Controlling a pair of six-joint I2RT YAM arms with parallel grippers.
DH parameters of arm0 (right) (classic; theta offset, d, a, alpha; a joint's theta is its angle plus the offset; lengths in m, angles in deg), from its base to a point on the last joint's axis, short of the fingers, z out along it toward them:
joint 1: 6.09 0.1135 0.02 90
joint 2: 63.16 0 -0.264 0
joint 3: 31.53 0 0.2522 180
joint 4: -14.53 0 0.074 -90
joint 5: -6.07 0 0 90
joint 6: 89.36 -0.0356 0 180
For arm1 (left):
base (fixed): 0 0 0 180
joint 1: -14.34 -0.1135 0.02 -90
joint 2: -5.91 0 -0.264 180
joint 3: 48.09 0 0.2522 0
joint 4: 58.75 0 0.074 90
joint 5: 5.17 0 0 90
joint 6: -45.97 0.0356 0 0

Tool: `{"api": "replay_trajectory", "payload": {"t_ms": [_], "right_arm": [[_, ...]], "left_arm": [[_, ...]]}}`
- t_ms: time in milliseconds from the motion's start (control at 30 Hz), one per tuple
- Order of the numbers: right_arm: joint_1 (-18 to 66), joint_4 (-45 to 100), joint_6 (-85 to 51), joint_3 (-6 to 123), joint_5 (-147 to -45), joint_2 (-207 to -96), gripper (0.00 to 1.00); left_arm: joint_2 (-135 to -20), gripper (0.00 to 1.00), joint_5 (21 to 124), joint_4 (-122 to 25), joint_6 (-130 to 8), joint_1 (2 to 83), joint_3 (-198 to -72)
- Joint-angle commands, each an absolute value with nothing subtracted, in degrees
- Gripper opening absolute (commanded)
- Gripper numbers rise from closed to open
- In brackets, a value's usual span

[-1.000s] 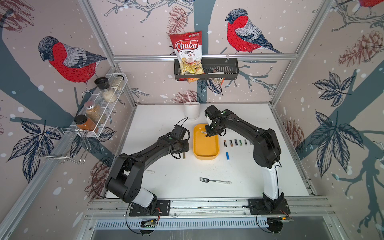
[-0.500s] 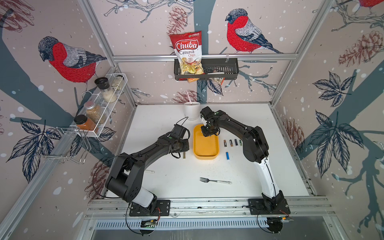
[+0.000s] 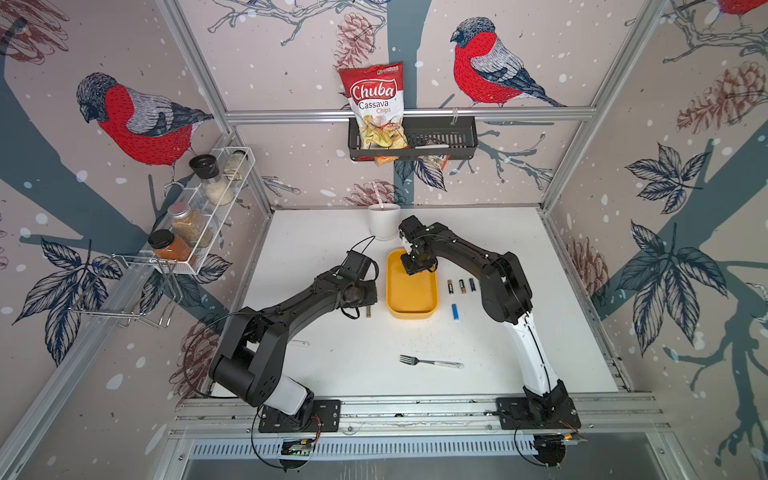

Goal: Take the batteries out of the storage box
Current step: Pick up the battery from the storage box.

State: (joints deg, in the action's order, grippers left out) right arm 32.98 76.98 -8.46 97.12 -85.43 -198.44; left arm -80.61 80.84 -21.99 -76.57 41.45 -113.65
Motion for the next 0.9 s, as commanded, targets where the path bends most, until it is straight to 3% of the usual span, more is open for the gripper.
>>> {"api": "replay_trajectory", "payload": {"t_ms": [0, 467, 867], "right_arm": [[33.2, 77.2, -8.0, 96.2, -84.6, -198.1, 0.44], [33.5, 77.5, -8.0, 93.1, -83.5, -196.2, 0.47], [33.6, 77.5, -8.0, 92.1, -83.4, -196.6, 0.29]], "left_arm": [[-80.1, 0.31, 81.4, -21.9, -76.2, 41.3, -113.4], [-80.1, 0.31, 81.3, -21.9, -76.4, 41.3, -113.3], [-79.8, 0.30, 81.3, -21.7, -76.3, 41.3, -113.6]]}}
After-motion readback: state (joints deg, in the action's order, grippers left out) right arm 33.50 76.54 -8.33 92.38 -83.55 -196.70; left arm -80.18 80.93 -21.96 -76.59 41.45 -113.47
